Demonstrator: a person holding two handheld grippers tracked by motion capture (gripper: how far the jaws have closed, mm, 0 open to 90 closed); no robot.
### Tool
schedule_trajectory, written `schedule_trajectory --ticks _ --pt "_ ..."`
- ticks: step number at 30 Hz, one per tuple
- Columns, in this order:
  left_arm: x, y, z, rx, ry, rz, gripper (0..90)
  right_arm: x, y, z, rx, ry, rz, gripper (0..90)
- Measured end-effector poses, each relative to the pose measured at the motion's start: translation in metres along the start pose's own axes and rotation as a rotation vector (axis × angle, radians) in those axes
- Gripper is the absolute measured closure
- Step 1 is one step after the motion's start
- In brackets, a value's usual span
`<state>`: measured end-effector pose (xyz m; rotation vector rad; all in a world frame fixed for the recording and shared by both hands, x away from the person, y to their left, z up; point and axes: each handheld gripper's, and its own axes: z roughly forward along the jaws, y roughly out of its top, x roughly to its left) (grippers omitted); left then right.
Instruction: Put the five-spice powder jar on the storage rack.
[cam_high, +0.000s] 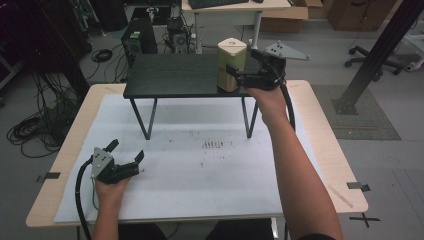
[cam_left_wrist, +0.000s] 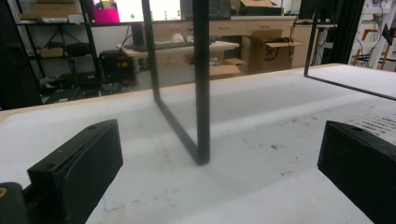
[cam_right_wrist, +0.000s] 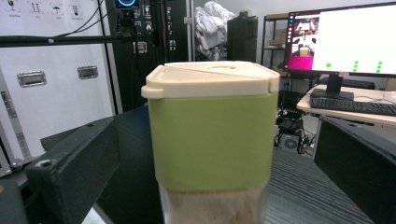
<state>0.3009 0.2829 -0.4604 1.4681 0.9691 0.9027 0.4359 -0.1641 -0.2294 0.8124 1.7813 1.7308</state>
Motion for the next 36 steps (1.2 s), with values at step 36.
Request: schedule_trajectory --ticks 36 --pt "0.000 0.000 0.000 -0.002 -0.006 -0.001 0.4 0.002 -0.062 -0.074 -0.009 0.006 -0.009 0.0"
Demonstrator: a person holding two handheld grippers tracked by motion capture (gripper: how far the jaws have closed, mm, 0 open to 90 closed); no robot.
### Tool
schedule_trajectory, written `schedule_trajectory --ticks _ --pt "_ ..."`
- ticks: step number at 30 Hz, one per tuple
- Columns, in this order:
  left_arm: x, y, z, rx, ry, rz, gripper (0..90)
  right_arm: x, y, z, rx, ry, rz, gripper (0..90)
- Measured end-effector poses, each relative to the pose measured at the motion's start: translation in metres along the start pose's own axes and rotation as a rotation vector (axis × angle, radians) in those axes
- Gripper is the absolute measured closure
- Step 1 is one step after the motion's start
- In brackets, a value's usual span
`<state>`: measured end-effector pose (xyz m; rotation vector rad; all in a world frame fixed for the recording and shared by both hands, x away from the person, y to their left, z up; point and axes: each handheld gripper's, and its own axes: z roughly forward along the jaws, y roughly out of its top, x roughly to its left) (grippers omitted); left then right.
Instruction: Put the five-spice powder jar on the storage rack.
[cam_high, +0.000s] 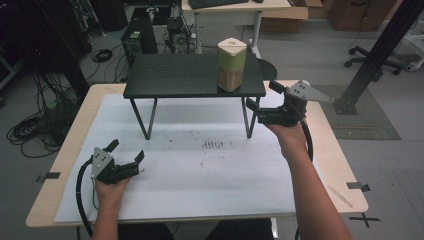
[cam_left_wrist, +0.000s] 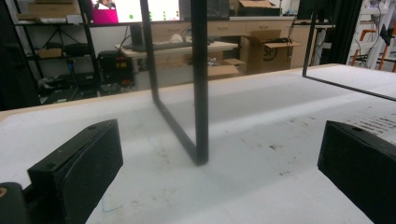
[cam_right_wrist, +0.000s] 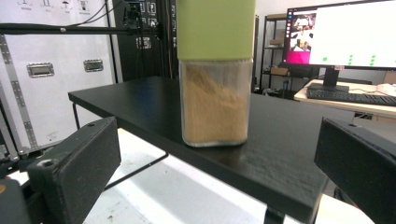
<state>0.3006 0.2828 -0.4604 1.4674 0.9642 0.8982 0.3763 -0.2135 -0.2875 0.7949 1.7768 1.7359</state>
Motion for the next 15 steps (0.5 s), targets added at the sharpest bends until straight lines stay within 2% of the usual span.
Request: schedule_trajectory --ticks 11,15 --pt "0.000 0.000 0.000 -0.001 -0.002 -0.002 0.4 0.002 -0.033 -0.009 0.028 -0.014 -0.015 0.2" --pt "0.000 0.000 0.000 0.000 -0.002 0.000 0.4 0.004 -0.043 -0.012 0.027 -0.009 -0.007 0.2"
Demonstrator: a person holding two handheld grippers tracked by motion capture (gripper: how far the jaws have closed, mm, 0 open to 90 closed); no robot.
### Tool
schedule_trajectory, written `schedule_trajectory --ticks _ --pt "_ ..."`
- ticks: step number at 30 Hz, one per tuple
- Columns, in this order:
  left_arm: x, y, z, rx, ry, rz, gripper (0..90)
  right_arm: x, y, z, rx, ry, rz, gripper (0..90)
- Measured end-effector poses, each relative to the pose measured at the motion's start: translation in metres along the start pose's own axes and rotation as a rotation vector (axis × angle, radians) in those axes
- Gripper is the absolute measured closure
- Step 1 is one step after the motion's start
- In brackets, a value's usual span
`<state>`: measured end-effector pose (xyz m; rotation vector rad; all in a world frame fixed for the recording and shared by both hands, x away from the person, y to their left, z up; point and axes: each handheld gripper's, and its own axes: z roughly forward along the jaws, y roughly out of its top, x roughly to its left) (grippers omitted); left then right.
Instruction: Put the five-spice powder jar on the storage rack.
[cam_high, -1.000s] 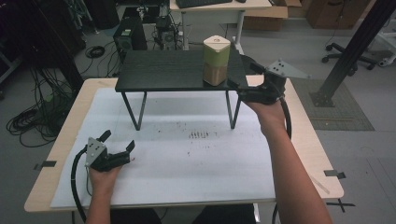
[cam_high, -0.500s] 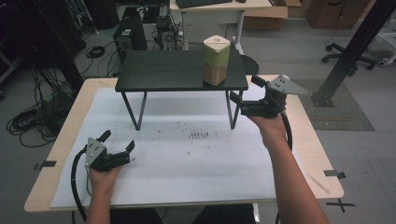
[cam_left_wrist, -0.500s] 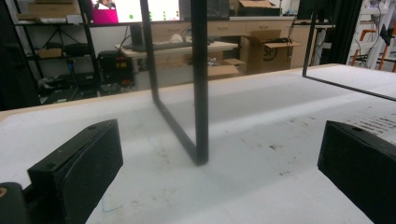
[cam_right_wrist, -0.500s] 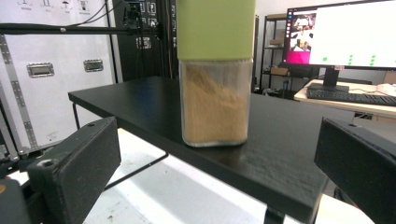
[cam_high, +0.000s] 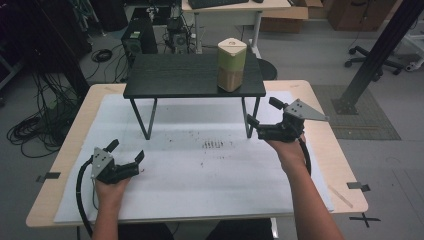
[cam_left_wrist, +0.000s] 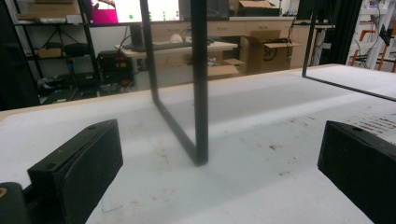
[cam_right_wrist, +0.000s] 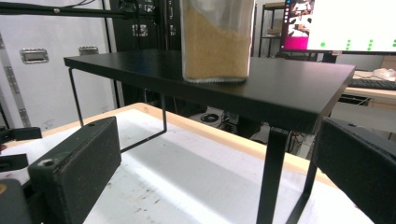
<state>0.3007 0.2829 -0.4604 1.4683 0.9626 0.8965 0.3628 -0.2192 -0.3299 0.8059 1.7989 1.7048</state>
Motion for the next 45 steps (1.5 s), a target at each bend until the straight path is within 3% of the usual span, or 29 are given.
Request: schedule_trajectory --ticks 9,15,25,36,45 --pt "0.000 0.000 0.000 0.000 0.001 0.001 0.4 0.003 -0.020 -0.005 -0.002 0.003 0.006 0.1" --pt "0.000 0.000 0.000 0.001 0.002 0.002 0.4 0.001 -0.047 -0.009 0.007 0.000 0.045 0.2" --pt "0.000 0.000 0.000 0.003 0.003 0.003 0.4 0.002 -0.074 -0.012 0.015 -0.004 0.066 0.2" --pt "0.000 0.000 0.000 0.003 0.003 0.002 0.4 0.002 -0.099 -0.013 0.021 -0.015 0.092 0.3" --pt "0.000 0.000 0.000 0.003 0.002 0.002 0.4 0.007 -0.109 -0.012 0.013 -0.010 0.091 0.6"
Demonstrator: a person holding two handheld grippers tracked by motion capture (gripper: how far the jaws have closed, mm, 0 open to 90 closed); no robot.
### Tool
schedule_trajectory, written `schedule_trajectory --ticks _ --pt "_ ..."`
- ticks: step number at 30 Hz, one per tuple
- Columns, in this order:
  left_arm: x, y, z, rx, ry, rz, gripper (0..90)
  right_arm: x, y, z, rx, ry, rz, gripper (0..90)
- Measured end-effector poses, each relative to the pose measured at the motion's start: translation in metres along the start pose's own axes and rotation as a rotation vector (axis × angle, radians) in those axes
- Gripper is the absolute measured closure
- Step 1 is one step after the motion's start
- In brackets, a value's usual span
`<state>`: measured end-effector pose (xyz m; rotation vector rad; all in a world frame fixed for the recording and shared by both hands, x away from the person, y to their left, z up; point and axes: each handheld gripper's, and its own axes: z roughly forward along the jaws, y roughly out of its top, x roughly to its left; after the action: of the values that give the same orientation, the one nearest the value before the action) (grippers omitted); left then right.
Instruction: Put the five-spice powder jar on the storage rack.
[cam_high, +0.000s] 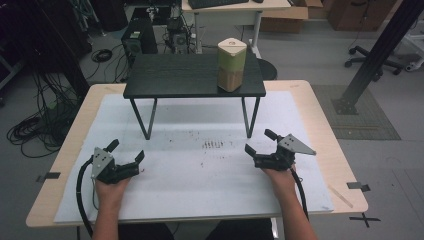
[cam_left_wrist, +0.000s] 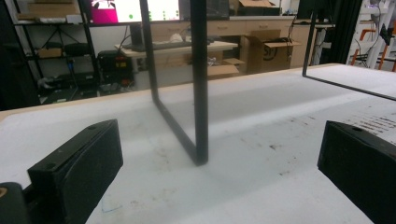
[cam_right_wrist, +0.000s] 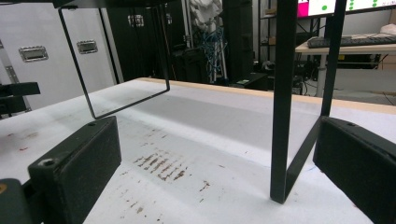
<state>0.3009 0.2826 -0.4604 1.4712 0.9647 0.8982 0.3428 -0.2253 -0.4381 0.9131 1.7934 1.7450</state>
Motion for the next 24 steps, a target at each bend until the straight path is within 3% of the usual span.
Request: schedule_trajectory --ticks 18,24 --pt "0.000 0.000 0.000 -0.004 -0.010 -0.006 0.4 -0.001 -0.016 0.001 -0.013 0.012 0.010 0.7" --pt "0.000 0.000 0.000 -0.006 -0.011 -0.007 0.4 0.000 -0.018 0.002 -0.002 0.003 -0.018 0.7"
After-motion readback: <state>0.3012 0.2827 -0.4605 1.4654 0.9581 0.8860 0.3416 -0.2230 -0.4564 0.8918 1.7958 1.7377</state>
